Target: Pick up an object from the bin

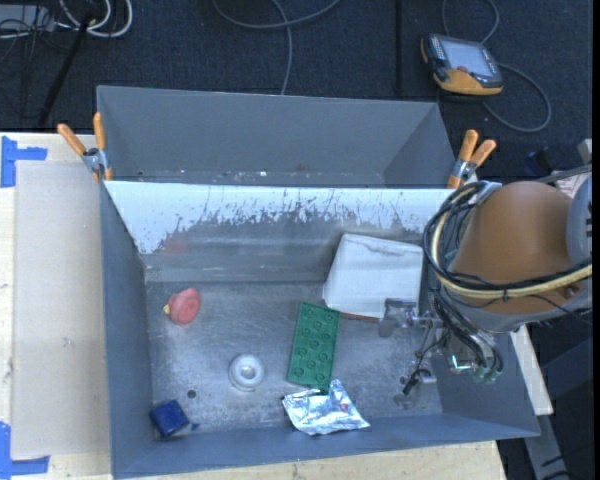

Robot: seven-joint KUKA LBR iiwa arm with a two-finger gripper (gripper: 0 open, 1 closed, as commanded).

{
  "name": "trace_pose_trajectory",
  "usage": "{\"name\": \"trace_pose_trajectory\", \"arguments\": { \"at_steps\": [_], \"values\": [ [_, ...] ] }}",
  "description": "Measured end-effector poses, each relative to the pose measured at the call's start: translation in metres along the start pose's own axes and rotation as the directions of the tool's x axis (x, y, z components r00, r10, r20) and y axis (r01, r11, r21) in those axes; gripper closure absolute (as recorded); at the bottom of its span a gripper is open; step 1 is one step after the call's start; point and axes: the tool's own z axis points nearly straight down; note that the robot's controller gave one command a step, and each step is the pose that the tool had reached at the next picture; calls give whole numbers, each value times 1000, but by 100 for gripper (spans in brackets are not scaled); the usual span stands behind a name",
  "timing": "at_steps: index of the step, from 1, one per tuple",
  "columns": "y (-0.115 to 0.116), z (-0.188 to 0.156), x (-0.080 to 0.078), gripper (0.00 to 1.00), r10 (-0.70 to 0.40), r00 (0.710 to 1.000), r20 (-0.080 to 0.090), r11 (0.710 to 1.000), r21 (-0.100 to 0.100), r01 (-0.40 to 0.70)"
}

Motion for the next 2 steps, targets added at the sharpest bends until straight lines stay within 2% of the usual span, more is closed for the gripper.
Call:
{"name": "trace_pose_trajectory", "arguments": {
  "at_steps": [1, 2],
  "values": [
    [36, 96, -11, 0, -98, 995, 0, 995, -1, 98],
    [85, 109, -11, 0, -393, 919, 23, 919, 9, 393]
  ]
}}
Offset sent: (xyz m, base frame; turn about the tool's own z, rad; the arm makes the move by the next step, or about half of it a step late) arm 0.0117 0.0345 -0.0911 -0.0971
